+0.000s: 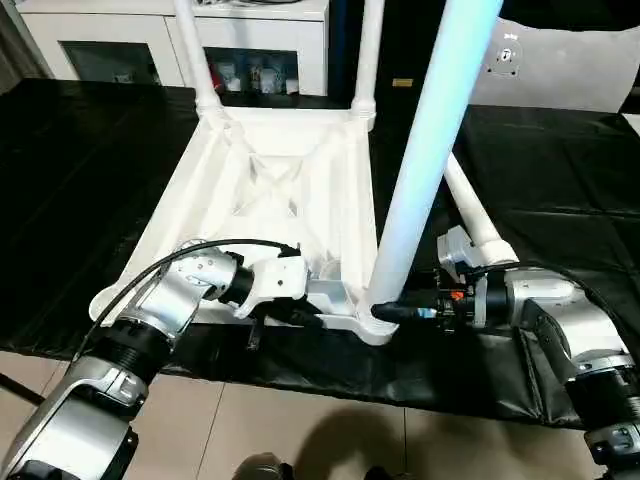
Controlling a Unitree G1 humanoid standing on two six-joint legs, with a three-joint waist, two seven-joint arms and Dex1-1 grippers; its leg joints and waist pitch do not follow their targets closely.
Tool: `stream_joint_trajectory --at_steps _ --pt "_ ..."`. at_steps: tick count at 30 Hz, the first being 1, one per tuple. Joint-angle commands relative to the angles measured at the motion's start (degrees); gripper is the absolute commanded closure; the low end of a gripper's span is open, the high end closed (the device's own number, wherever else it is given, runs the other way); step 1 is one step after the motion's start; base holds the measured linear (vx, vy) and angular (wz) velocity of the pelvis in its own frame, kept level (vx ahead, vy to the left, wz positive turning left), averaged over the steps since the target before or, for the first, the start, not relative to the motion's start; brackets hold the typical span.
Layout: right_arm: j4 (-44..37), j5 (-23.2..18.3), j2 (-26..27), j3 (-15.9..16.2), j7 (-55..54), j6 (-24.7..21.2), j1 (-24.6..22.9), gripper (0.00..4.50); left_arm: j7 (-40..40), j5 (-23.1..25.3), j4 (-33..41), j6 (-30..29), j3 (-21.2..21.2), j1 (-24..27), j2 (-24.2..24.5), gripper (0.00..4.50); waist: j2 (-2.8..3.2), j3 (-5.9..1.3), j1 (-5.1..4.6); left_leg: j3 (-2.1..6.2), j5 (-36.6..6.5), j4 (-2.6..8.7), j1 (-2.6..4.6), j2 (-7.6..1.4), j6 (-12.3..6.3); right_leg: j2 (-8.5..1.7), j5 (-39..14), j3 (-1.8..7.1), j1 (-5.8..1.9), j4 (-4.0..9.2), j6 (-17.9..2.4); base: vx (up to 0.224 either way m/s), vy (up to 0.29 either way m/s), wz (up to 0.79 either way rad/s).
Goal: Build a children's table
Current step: Rotate leg to tighten
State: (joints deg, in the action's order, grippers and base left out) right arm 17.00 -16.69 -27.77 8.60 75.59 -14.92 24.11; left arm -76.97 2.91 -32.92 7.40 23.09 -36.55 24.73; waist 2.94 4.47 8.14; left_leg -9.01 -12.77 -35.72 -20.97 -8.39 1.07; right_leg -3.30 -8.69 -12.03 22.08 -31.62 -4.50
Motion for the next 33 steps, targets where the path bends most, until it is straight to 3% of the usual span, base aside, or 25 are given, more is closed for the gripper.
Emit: stream_joint_trajectory --at_steps 1,6,9,11,12,13,14,15,16,17,18,19,20,21,22,23,24,25,26,28,30,31,33 --pt "-0.92 -0.91 -0.35 1.21 1.25 -1.19 -0.68 2.46 -0.99 -0.16 0.58 -0.24 0.10 -1.03 -0.16 4.50 -0.88 -4.67 -0.57 2.44 -5.35 4.25 0.82 -6.73 -4.73 -8.37 -22.35 5.36 -3.37 5.00 4.67 0.000 0.000 0.00" --pt "-5.09 -2.79 1.77 0.24 -2.53 -5.07 -3.18 2.52 2.10 -1.23 2.78 -5.72 -1.17 -0.58 -1.77 4.50 -0.83 -4.64 -0.60 2.70 -4.83 4.41 0.85 -7.21 -4.63 -8.51 -21.57 5.49 -3.39 4.91 4.10 0.000 0.000 0.00" --pt "-5.97 0.14 6.00 -0.58 -13.52 -7.64 -3.86 2.52 7.83 -0.68 4.06 -11.48 -2.37 -1.07 -4.47 4.50 -0.72 -4.22 -1.04 2.58 -6.68 4.49 1.03 -6.75 -3.29 -8.51 -24.67 5.21 -3.31 5.67 4.04 0.000 0.000 0.00" --pt "-5.61 0.94 8.19 -1.46 -18.10 -8.59 -3.64 2.52 10.08 -0.83 4.60 -13.85 -2.94 -1.26 -5.91 4.50 -0.72 -3.67 -2.11 2.44 -9.77 4.42 1.42 -6.04 -1.87 -8.24 -30.47 4.25 -3.41 7.05 6.05 0.000 0.000 0.00" --pt "-4.59 1.59 11.58 -2.98 -24.38 -9.60 -2.98 2.52 13.75 -0.94 5.17 -17.15 -3.74 -1.69 -8.37 4.50 -0.33 -3.61 -2.47 2.54 -10.81 4.41 1.56 -6.10 -1.58 -8.17 -31.51 4.01 -3.48 7.23 6.43 0.000 0.000 0.00" --pt "-3.82 2.17 13.32 -3.69 -27.75 -9.96 -2.51 2.52 15.90 -0.91 5.27 -18.82 -4.16 -2.02 -9.82 4.50 -0.03 -3.35 -3.52 2.86 -14.21 4.60 2.26 -6.84 -0.92 -7.87 -32.94 3.13 -3.39 7.98 6.26 0.000 0.000 0.00" --pt "-2.90 3.40 14.97 -4.14 -31.74 -9.74 -1.98 2.53 18.48 -0.83 5.26 -20.73 -4.64 -2.45 -11.54 4.50 0.10 -3.21 -4.95 3.96 -18.35 5.33 1.25 -8.39 -0.35 -7.80 -31.64 2.87 -4.68 6.78 6.42 0.000 0.000 0.00" --pt "-2.31 4.06 15.93 -4.30 -33.87 -9.48 -1.63 2.53 20.30 -0.79 5.03 -21.87 -5.01 -2.80 -12.76 4.50 0.59 -3.41 -5.15 4.76 -20.89 6.07 0.83 -9.67 -0.49 -7.84 -29.99 3.41 -5.35 5.32 6.24 0.000 0.000 0.00" --pt "-1.25 5.22 18.03 -4.98 -38.73 -9.51 -0.87 2.53 23.74 -0.79 4.42 -23.80 -5.69 -3.48 -15.11 4.50 0.96 -3.68 -5.86 5.97 -24.67 8.20 0.87 -12.26 -0.53 -7.68 -22.02 5.97 -5.40 0.15 4.71 0.000 0.000 0.00" --pt "-0.25 5.95 19.82 -5.86 -43.02 -9.95 -0.12 2.54 26.24 -0.72 3.75 -24.79 -6.10 -4.00 -16.77 4.50 0.71 -3.39 -6.34 6.10 -25.75 8.60 0.99 -12.41 0.04 -7.88 -17.63 7.28 -4.71 -1.25 3.27 0.000 0.000 0.00" --pt "0.01 6.09 20.22 -6.11 -44.03 -10.11 0.07 2.54 26.74 -0.68 3.57 -24.89 -6.17 -4.11 -17.10 4.50 -1.10 -3.19 -6.77 4.04 -24.04 6.47 1.40 -7.69 2.03 -9.12 -21.12 8.41 -3.13 3.29 1.77 0.000 0.000 0.00" --pt "1.00 6.62 22.11 -7.25 -48.44 -10.70 0.92 2.54 29.98 -0.16 2.48 -25.10 -6.70 -4.72 -18.86 4.50 -2.73 -3.16 -5.91 1.10 -11.99 1.48 1.62 -1.10 0.53 -10.40 -38.41 7.24 -2.93 6.78 5.31 0.000 0.000 0.00" --pt "1.87 7.06 23.90 -8.16 -52.03 -10.47 1.79 2.54 33.39 0.20 1.33 -25.08 -7.44 -5.36 -20.76 4.50 -2.65 -3.31 -5.01 0.78 -3.66 0.85 -0.44 -0.33 -2.46 -10.10 -42.70 6.94 -4.23 6.56 9.24 0.031 -0.033 -0.19" --pt "2.98 7.49 26.00 -9.19 -56.04 -9.80 2.96 2.54 37.54 0.43 -0.05 -24.87 -8.45 -6.14 -23.12 4.50 -2.17 -3.32 -4.78 0.66 -1.54 1.69 -0.90 -0.23 -3.52 -8.87 -41.33 6.27 -4.27 6.87 10.68 0.031 -0.033 -0.19" --pt "3.31 7.65 26.65 -9.51 -57.20 -9.52 3.34 2.54 38.76 0.46 -0.43 -24.81 -8.77 -6.36 -23.84 4.50 -1.20 -4.01 -4.98 1.57 -0.15 3.47 -1.02 -1.92 -4.86 -6.81 -32.23 5.46 -4.16 6.55 10.20 0.000 0.000 0.00" --pt "3.35 8.00 27.19 -9.86 -57.98 -9.58 3.50 2.54 39.41 0.68 -0.26 -25.25 -9.01 -6.37 -24.25 4.50 -0.57 -4.66 -5.54 3.16 0.29 3.94 0.03 -5.06 -5.77 -6.53 -22.47 5.37 -3.60 5.60 8.02 0.000 0.000 0.00" --pt "3.35 8.00 27.19 -9.86 -57.98 -9.58 3.50 2.54 39.41 0.68 -0.26 -25.25 -9.01 -6.37 -24.25 4.50 -0.36 -4.86 -5.93 3.80 0.58 3.98 0.10 -6.34 -6.49 -6.84 -17.87 5.54 -3.50 4.73 6.37 0.000 0.000 0.00" --pt "3.49 8.09 28.55 -10.99 -59.89 -7.39 4.05 2.19 41.41 1.12 0.15 -25.81 -9.50 -6.58 -25.35 4.50 -0.27 -4.95 -6.26 4.21 0.04 4.02 0.14 -7.36 -7.43 -7.68 -12.49 6.05 -3.36 3.71 3.39 0.000 0.000 0.00" --pt "3.49 8.09 28.55 -10.99 -59.89 -7.39 4.05 1.98 41.41 1.12 0.15 -25.81 -9.50 -6.58 -25.35 4.50 -0.51 -4.96 -6.18 3.40 -1.31 3.76 0.44 -6.49 -6.99 -8.35 -11.83 6.44 -3.17 3.94 0.92 0.000 0.000 0.00" --pt "2.64 7.36 28.41 -11.47 -58.73 -5.71 3.58 1.82 40.83 1.89 0.61 -25.05 -8.77 -6.45 -24.52 4.50 -0.66 -5.00 -5.69 2.66 -0.59 3.62 -0.66 -4.95 -7.29 -8.43 -11.98 6.32 -4.15 3.86 -0.33 0.000 0.000 0.00" --pt "1.60 7.24 27.45 -11.42 -57.29 -5.11 2.70 1.63 39.80 2.19 0.92 -24.55 -8.18 -6.06 -23.32 4.50 -0.49 -4.76 -5.67 2.76 0.14 3.76 -0.67 -5.27 -8.26 -7.90 -13.32 5.93 -3.95 4.19 0.33 0.000 0.000 0.00" --pt "0.20 6.86 25.70 -11.49 -55.18 -4.79 1.47 1.49 38.66 2.45 1.45 -23.53 -7.85 -5.21 -21.84 4.50 -0.43 -4.86 -5.55 3.06 -0.48 3.78 -0.25 -6.01 -8.67 -8.03 -13.48 6.05 -3.75 4.10 1.10 0.000 0.000 0.00" --pt "-0.58 6.58 24.66 -11.55 -53.83 -4.49 0.82 1.39 37.95 2.53 1.76 -23.17 -7.64 -4.73 -20.99 4.50 -0.37 -4.88 -5.54 3.12 -0.68 3.81 -0.23 -6.20 -8.73 -8.18 -12.66 6.19 -3.74 3.85 0.84 0.000 0.000 0.00"
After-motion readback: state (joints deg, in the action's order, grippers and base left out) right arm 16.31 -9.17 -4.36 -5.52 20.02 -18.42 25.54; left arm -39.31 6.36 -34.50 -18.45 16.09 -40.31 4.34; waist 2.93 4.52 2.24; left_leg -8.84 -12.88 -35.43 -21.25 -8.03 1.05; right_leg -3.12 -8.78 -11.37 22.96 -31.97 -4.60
